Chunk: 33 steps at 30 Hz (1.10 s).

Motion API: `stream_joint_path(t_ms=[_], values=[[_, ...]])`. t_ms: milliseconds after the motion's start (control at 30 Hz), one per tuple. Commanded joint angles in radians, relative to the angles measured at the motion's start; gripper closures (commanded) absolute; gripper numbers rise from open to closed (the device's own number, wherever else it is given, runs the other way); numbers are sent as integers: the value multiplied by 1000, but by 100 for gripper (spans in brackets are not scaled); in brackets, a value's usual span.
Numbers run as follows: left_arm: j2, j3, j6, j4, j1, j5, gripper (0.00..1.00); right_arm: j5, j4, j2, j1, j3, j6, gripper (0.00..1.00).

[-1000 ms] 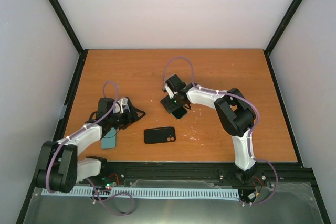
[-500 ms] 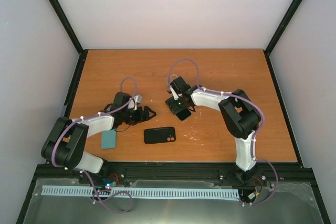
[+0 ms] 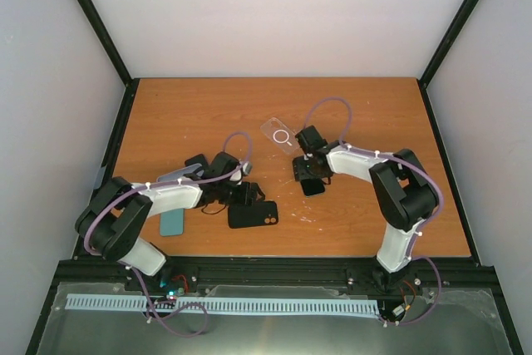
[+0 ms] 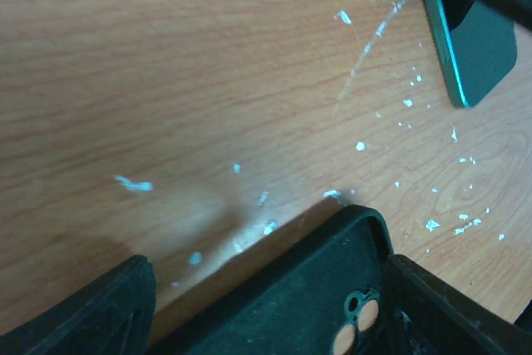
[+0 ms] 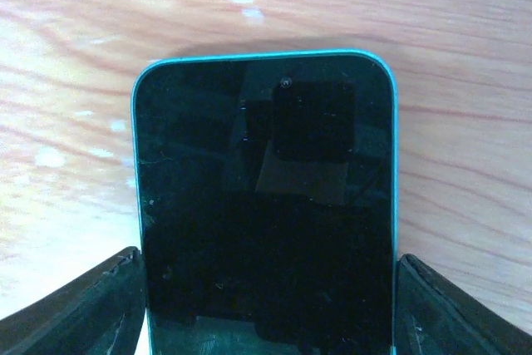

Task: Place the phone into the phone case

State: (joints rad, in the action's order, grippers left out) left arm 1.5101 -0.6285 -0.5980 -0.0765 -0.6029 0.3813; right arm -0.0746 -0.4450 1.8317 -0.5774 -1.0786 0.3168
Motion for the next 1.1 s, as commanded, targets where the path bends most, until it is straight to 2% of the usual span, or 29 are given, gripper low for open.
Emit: stream_joint_path(t_ms=[0,267,467,733,1067], values=[[23,-68,34,-65,-72,-80,28,-20,-44,-24,91,87,92,47],[52,-192,153,-205,-185,-198,41,58,23,-108,170,176,128,49],[101,-222,250,-219,-188,-193,41,115,54,-121,191,206,129,50],[139,-215,297,-201,-189,-225,42,140,68,-127,210,218,145,50],[154,-207,325,-184,-195,-206,59,157,67,-136,211,207,146,50]])
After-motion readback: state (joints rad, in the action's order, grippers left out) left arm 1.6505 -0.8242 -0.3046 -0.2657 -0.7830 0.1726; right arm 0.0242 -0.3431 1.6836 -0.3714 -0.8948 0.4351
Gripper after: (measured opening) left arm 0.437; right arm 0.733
